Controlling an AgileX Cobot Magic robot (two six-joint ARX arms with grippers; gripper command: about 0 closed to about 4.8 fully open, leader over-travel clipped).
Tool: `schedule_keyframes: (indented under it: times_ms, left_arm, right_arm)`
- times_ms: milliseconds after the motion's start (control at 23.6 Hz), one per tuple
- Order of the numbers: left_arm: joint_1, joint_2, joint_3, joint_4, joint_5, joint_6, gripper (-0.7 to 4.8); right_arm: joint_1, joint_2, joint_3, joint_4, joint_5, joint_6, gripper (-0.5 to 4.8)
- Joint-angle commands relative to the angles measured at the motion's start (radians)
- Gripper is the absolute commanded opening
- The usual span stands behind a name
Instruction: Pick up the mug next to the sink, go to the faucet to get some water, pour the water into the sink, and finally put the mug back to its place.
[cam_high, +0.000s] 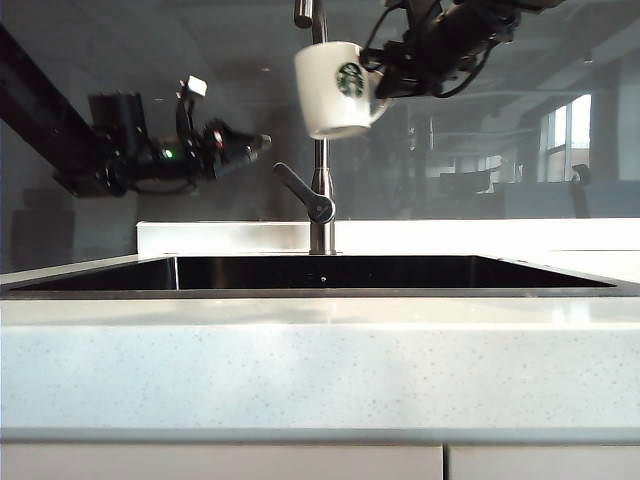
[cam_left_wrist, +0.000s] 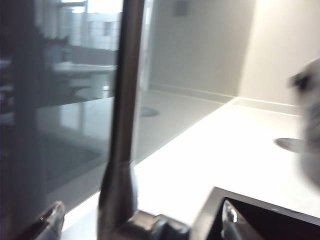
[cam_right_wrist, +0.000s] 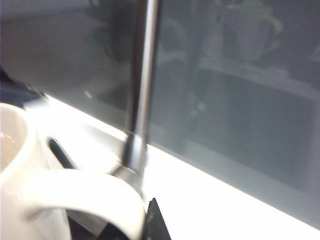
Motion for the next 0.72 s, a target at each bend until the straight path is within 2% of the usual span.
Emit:
schedule_keyframes:
  times_ms: [42,85,127,169,212,296,423,635,720]
  left_arm:
    - [0.031,-0.031,0.002,0.011,0.11,-0.091,3.12]
    - [0.035,-0.033,0.002,0.014,0.126,-0.1,2.46]
    - [0.041,-0.037,0.002,0.018,0.152,-0.106,1.52]
    - [0.043,-0.039,0.002,0.018,0.18,-0.105,0.05]
    - [0.046,-0.044,0.002,0.018,0.196,-0.112,0.07]
    - [0.052,-0.059,0.002,0.019,0.237,-0.177,-0.05]
    - [0.052,-0.072,0.002,0.022,0.283,-0.208,-0.05]
    - [0.052,-0.099,0.002,0.048,0.353,-0.261,-0.04]
    - [0.053,-0.117,0.002,0.097,0.362,-0.279,-0.02]
  right_arm:
    - [-0.01,-0.051,0.019,-0.003,0.063,-0.142,-0.01]
    - [-0.011,-0.053,0.019,-0.011,0.073,-0.145,-0.01]
    - [-0.012,-0.055,0.019,-0.015,0.082,-0.146,-0.01]
    - [-0.013,-0.058,0.019,-0.022,0.092,-0.154,-0.01]
    - [-0.013,-0.06,0.019,-0.026,0.102,-0.163,-0.01]
    - [-0.013,-0.068,0.019,-0.037,0.127,-0.224,-0.01]
    - [-0.013,-0.078,0.019,-0.058,0.137,-0.293,-0.01]
    - [-0.012,-0.097,0.019,-0.119,0.197,-0.457,-0.01]
    - [-0.012,-0.114,0.019,-0.164,0.262,-0.563,-0.01]
